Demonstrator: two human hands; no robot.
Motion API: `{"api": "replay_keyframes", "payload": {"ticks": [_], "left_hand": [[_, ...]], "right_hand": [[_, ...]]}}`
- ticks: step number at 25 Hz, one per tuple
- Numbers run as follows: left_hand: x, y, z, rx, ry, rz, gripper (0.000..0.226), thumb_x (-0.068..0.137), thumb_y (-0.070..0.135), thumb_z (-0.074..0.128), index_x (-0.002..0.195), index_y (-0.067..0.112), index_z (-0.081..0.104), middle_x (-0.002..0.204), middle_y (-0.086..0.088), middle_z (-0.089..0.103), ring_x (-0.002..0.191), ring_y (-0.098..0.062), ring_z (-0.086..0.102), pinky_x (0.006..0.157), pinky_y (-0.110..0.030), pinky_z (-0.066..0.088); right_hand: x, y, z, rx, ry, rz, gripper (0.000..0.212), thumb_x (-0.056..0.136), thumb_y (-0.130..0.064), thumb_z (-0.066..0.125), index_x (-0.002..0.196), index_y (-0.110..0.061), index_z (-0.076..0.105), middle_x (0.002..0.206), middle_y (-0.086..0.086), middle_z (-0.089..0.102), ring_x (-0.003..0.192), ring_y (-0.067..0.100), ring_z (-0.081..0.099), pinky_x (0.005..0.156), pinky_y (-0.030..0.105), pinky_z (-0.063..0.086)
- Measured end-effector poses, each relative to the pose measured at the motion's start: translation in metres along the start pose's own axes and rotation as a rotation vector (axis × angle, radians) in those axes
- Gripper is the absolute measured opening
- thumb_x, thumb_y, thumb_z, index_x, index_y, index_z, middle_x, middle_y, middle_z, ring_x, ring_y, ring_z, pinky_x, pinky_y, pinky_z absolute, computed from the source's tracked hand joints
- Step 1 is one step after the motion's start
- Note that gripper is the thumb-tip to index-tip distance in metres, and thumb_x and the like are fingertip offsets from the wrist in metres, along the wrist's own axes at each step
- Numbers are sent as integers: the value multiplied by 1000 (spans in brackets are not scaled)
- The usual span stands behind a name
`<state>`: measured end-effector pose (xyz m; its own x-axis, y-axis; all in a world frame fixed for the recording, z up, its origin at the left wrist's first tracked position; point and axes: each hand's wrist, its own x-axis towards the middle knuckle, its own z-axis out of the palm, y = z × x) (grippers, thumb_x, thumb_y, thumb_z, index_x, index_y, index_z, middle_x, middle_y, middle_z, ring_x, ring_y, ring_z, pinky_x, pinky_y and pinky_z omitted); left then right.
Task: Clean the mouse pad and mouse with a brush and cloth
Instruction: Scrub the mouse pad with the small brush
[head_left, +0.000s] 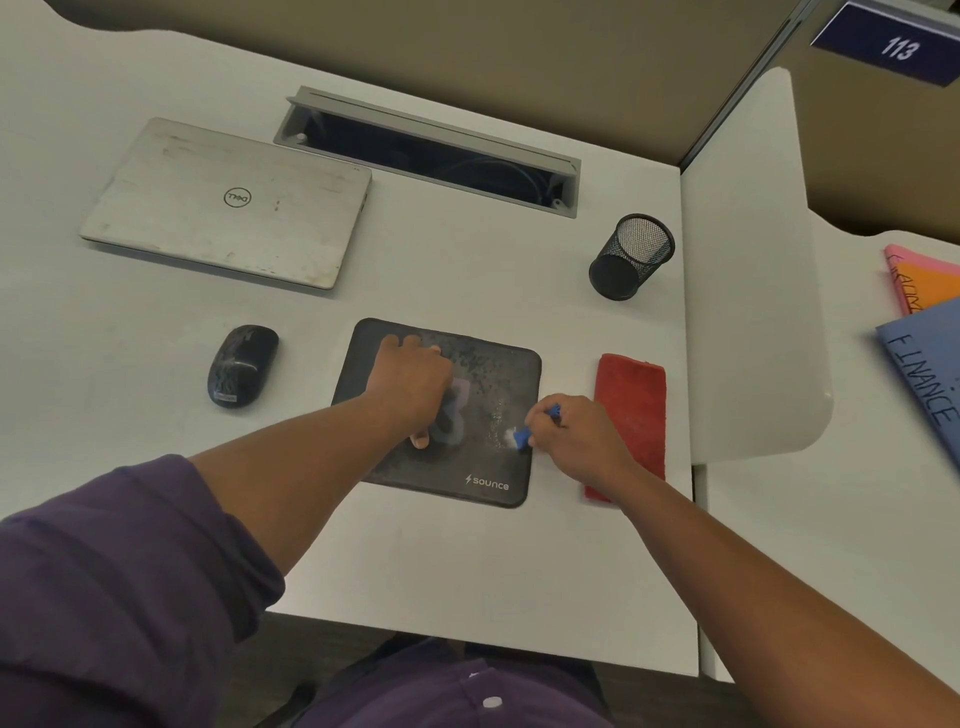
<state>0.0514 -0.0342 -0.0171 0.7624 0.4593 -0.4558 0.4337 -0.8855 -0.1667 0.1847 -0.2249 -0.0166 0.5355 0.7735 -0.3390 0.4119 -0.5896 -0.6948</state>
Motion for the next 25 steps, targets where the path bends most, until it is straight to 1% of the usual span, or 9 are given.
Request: {"api": "replay_keyframes", "payload": {"ticks": [3,5,8,11,14,17,20,23,25], "left_hand": [[0,2,-3,4,-9,0,45,59,46,89,93,29,66,92,5,49,102,-22,51,75,-35,26],[1,3,-3,15,-15,5,46,56,48,90,90,30,64,95,6,53,102,-22,51,75,-35,27],[1,2,-2,15,-19,6,44,55,50,90,82,31,61,98,6,58,100,-22,51,74,-36,28],[1,2,-2,14,-23,2,46,52,51,91,81,29,62,94,7,56,96,-21,51,73,-35,28],[-1,2,-3,46,-36,5,55,46,55,92,78,29,55,92,8,52,97,-20,51,72,-35,27],[-1,3,-2,35,-17,0,52,52,50,92,80,30,53,96,7,54,99,-21,51,74,-35,26],[-1,4,-2,16,-8,-9,43,59,44,90,83,29,57,101,6,57,102,-22,51,75,-35,26],[-1,3,-2,6,-8,-20,51,55,46,91,94,27,64,97,6,53,103,-22,52,75,-35,28],[0,3,0,5,6,-17,51,59,44,89,99,25,64,97,5,53,104,-22,52,76,-35,28]], "right_hand": [[-4,0,-3,115,107,-19,12,86,-24,62,82,-23,73,63,-13,66,47,2,48,45,16,36],[-1,-1,-7,111,153,30,10,88,-18,65,87,-21,75,67,-14,66,52,4,53,49,18,41],[0,1,-15,-79,55,68,15,86,-14,66,81,-25,73,76,-14,69,67,10,64,57,22,47],[-1,0,-26,-344,-113,10,19,82,-16,65,74,-32,71,73,-17,67,67,8,63,59,27,48],[7,-4,-37,-346,-105,-46,16,85,-19,64,88,-32,73,82,-15,69,75,8,63,68,31,53],[19,-7,-36,-293,-21,-49,21,93,-18,60,104,-31,72,93,-13,69,84,10,62,75,31,50],[20,-5,-30,-366,3,-46,23,95,-16,55,101,-26,74,85,-6,70,73,17,63,67,33,51],[9,-2,-28,-475,-191,-81,22,89,-15,57,85,-30,72,67,-13,61,60,15,59,53,29,42],[8,-7,-31,-465,-216,-91,20,87,-16,59,81,-32,69,68,-14,63,59,11,59,53,29,44]]}}
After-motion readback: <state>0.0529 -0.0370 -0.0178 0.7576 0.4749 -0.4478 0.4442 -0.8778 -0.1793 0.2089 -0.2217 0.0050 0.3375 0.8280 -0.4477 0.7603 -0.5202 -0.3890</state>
